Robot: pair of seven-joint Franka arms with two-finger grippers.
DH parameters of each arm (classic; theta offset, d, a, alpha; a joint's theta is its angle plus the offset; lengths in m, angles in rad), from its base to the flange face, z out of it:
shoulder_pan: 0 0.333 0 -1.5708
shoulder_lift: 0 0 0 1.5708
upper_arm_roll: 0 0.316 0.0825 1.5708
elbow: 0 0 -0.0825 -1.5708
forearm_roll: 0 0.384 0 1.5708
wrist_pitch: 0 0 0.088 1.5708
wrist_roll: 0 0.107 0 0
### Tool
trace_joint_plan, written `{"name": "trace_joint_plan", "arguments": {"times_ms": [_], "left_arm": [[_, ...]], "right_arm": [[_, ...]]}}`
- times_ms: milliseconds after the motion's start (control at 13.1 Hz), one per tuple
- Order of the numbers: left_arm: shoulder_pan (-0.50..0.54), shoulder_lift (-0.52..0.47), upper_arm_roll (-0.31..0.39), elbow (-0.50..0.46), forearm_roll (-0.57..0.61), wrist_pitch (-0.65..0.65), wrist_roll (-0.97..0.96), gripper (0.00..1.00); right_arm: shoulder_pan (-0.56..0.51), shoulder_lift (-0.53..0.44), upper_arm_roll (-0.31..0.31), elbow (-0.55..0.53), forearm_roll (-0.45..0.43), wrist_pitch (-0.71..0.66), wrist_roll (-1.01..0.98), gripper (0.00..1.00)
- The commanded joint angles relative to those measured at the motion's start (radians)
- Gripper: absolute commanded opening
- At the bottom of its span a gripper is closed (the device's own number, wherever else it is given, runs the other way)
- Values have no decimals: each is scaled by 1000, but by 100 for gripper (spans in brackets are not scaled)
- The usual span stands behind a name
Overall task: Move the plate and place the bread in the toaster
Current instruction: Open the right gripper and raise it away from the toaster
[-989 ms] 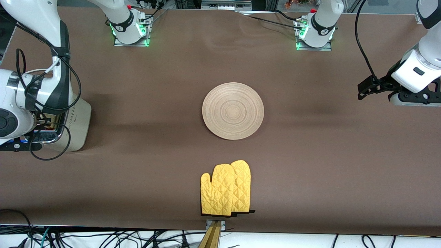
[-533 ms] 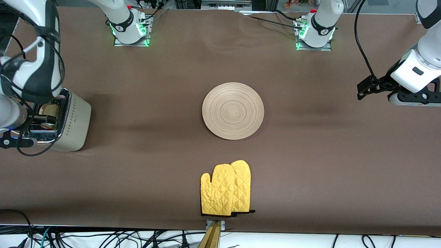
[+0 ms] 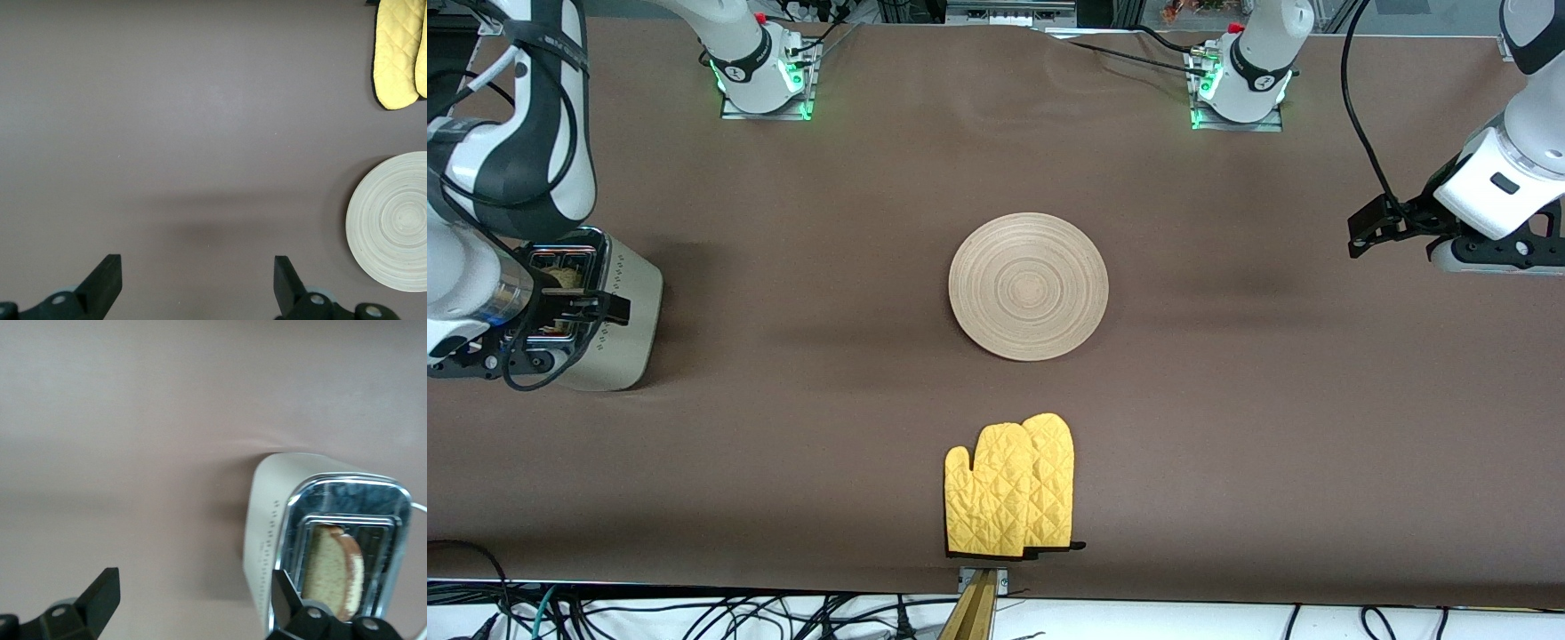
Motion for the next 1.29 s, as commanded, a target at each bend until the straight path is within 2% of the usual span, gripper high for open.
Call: {"name": "trace_joint_plan", "arguments": {"times_ms": [0,76,228,380,457,761,913,1217], "left_arm": [[-1,11,-1,30,-4,-22,5,100],[-1,11,-1,30,-4,-22,5,100],[-1,11,-1,30,-2,-22,5,100],[-1,11,-1,30,-4,-22,5,100],[-3,11,-1,29,-2,-22,5,100],[-1,11,-1,30,-2,-22,5,100],[-1,11,-1,29,-2,-22,5,100],[-3,11,-1,30,-2,-22,5,100]], "right_arm": [[-14,-50,34,-14,33,-37,-6,100],[-48,-82,114,-21,24,-37,-5,100],[-214,-111,316,-29,-17,-34,-5,100],[-278,-151,403,-55,-103,-14,-3,100],[-314,-176,427,-61,-108,-1,-2,100],[-391,-285,449,-129,-105,55,-6,100],[-425,-295,513,-130,-152,64,-3,100],[-436,-312,519,-157,-160,45,66,100]]}}
